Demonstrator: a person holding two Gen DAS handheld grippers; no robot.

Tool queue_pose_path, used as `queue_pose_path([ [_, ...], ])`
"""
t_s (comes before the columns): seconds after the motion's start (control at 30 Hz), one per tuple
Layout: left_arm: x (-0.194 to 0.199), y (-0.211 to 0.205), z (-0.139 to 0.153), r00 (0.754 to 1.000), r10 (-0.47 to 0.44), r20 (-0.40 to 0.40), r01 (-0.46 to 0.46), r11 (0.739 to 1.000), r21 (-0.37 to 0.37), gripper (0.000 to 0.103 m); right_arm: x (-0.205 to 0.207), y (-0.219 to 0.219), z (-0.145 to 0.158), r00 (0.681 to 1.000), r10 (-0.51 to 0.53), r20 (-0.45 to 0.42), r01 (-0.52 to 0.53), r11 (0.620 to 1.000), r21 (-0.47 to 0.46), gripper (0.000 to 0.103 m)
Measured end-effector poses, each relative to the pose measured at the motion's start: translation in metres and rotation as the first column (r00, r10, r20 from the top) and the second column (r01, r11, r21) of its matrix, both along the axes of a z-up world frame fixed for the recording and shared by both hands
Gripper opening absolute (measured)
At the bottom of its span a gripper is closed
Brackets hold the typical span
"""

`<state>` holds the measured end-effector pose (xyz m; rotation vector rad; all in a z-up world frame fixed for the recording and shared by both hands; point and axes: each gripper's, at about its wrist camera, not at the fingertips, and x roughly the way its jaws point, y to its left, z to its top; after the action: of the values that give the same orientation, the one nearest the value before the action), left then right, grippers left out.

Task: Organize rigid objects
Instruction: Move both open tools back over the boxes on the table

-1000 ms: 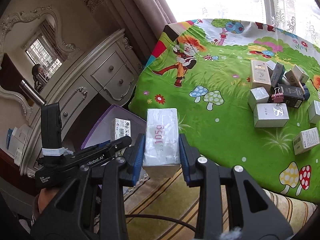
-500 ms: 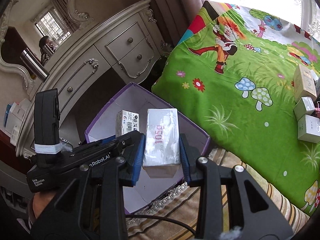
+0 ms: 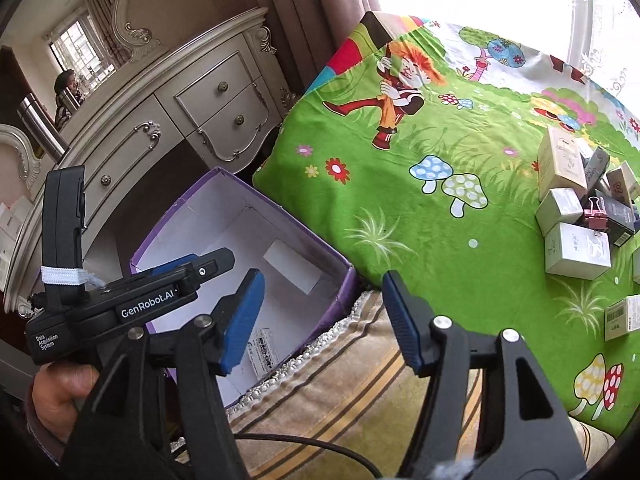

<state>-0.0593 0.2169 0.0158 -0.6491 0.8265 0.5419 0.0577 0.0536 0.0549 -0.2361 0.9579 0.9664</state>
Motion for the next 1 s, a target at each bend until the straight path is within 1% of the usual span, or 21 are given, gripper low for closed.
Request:
queue_pose_path([
  [0.07,0.006,-0.011,0.006,0.999,-0.041,0.015,0.04,0.997,0.062,0.059,0.002,-0.012,0.004,0.999,-0.025,0.036,0.026,1.0,-0.01,0.077],
  [0.13,0.013,-0.022,0.01,0.995,-0.094,0.019,0.091,0.991,0.098,0.059,0.005,-0.026,0.006,0.996,-0.054,0.067,0.055,0.998,-0.015,0.081],
  [0.2,0.021,-0.031,0.011,0.991,-0.136,0.02,0.133,0.986,0.096,0.06,0.01,-0.039,0.008,0.993,-0.082,0.091,0.084,0.996,-0.022,0.084],
  [0.27,0.028,-0.04,0.011,0.984,-0.177,0.027,0.175,0.982,0.073,0.065,0.015,-0.051,0.008,0.988,-0.103,0.114,0.108,0.993,-0.04,0.085],
  [0.33,0.035,-0.05,0.012,0.978,-0.206,0.016,0.204,0.975,0.084,0.068,0.021,-0.063,0.008,0.982,-0.13,0.138,0.139,0.989,-0.058,0.086],
  [0.47,0.048,-0.069,0.016,0.971,-0.237,-0.019,0.238,0.964,0.122,0.082,0.034,-0.093,0.009,0.961,-0.213,0.174,0.228,0.971,-0.069,0.095],
  [0.6,0.062,-0.085,0.022,0.963,-0.268,-0.037,0.27,0.95,0.153,0.086,0.044,-0.125,0.014,0.937,-0.266,0.228,0.282,0.958,-0.043,0.095],
  [0.8,0.09,-0.109,0.021,0.943,-0.328,-0.045,0.331,0.934,0.134,0.087,0.064,-0.174,0.011,0.906,-0.337,0.256,0.361,0.931,-0.052,0.096],
  [0.9,0.103,-0.123,0.02,0.93,-0.363,-0.054,0.367,0.921,0.131,0.087,0.076,-0.197,0.006,0.892,-0.38,0.245,0.404,0.913,-0.055,0.096],
  [1.0,0.114,-0.132,0.02,0.921,-0.386,-0.053,0.39,0.913,0.123,0.087,0.089,-0.216,0.0,0.893,-0.401,0.202,0.418,0.907,-0.049,0.096],
])
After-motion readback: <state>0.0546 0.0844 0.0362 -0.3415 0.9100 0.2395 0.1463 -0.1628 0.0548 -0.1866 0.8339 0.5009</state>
